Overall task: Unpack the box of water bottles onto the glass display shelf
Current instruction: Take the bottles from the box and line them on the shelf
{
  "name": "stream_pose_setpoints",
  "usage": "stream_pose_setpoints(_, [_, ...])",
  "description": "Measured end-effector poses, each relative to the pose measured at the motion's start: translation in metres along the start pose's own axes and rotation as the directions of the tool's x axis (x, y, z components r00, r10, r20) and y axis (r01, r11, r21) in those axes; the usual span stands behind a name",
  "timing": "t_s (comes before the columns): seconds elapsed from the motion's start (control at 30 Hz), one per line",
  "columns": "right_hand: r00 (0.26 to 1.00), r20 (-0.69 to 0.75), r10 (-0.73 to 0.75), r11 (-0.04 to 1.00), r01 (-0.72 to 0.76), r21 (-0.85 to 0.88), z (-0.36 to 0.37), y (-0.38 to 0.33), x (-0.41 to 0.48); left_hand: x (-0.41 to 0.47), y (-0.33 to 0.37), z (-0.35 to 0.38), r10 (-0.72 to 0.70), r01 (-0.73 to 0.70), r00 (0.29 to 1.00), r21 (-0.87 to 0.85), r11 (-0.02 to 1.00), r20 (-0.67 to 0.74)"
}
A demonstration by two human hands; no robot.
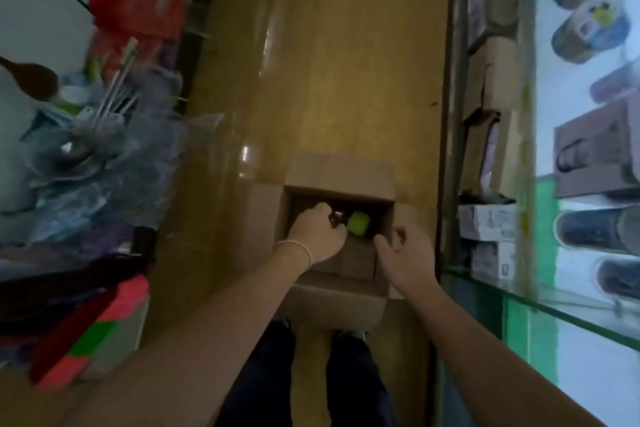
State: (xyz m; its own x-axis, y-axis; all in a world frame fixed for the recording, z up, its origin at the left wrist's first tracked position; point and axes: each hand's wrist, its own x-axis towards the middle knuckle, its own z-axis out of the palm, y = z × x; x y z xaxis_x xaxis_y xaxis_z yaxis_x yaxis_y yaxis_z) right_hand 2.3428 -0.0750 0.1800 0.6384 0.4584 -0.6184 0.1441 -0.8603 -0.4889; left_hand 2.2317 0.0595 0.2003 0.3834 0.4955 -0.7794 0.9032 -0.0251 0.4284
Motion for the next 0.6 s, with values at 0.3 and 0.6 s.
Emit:
stream_pose_setpoints(0.3, [0.987, 0.132, 0.088, 0.993, -0.076, -0.091, 0.133, 0.093, 0.096, 0.136, -0.108, 0.112, -0.102, 0.1, 0.987, 0.022, 0.995, 0.126])
stream_pose_setpoints(0.6, [0.978, 0.173, 0.118, 0.981, -0.088, -0.173, 0.23, 0.164, 0.215, 0.259, -0.165, 0.191, -0.202, 0.208, 0.971, -0.035, 0.978, 0.127])
